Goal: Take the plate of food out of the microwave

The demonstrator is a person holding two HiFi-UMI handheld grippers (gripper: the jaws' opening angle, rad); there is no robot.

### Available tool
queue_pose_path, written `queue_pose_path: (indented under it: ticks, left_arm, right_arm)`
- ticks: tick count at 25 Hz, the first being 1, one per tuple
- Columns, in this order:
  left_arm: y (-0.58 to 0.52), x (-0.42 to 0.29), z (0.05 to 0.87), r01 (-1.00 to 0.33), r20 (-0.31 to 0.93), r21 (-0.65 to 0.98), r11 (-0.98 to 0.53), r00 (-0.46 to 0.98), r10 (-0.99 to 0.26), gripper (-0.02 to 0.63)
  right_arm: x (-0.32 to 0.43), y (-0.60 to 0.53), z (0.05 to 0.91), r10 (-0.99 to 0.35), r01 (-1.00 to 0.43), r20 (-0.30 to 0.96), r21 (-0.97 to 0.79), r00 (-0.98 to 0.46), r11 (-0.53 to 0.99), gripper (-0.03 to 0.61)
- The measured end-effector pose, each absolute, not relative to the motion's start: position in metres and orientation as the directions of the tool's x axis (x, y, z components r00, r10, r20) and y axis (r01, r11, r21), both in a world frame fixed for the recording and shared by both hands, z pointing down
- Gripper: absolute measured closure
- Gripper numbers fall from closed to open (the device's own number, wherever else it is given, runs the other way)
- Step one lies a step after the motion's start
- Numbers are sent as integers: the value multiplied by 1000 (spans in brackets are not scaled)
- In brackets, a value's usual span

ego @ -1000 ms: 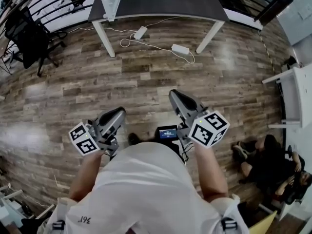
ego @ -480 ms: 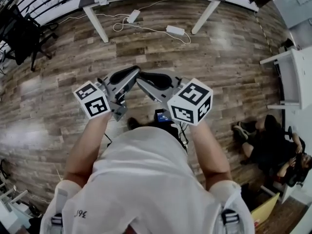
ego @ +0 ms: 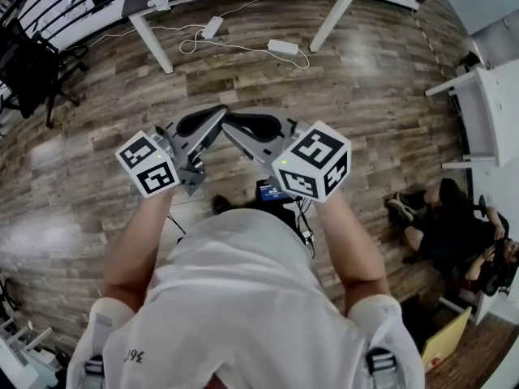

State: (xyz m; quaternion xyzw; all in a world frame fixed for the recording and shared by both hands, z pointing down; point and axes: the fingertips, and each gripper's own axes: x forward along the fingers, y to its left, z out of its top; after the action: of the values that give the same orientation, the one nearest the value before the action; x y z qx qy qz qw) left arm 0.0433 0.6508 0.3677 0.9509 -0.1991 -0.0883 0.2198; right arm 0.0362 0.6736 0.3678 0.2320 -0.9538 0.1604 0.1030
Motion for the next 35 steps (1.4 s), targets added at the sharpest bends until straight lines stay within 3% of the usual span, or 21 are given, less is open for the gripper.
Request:
queue_pose_path:
  ticks: [11,24,35]
  left_arm:
    - [644,17,360,-264,-208,549,-793,876,-436,612]
    - [644,-47,379,-317,-183,597,-737,840,-510,612]
    - [603,-18,386,-322,-142,590,-741,862,-487,611]
  right_arm:
    - [14,667,359,-484,-508,157,-284,-861,813,537]
    - [77,635,389,-710,-713,192,-406,-677,571,535]
    - [102,576,401,-724,-732,202,-390,-659,558,535]
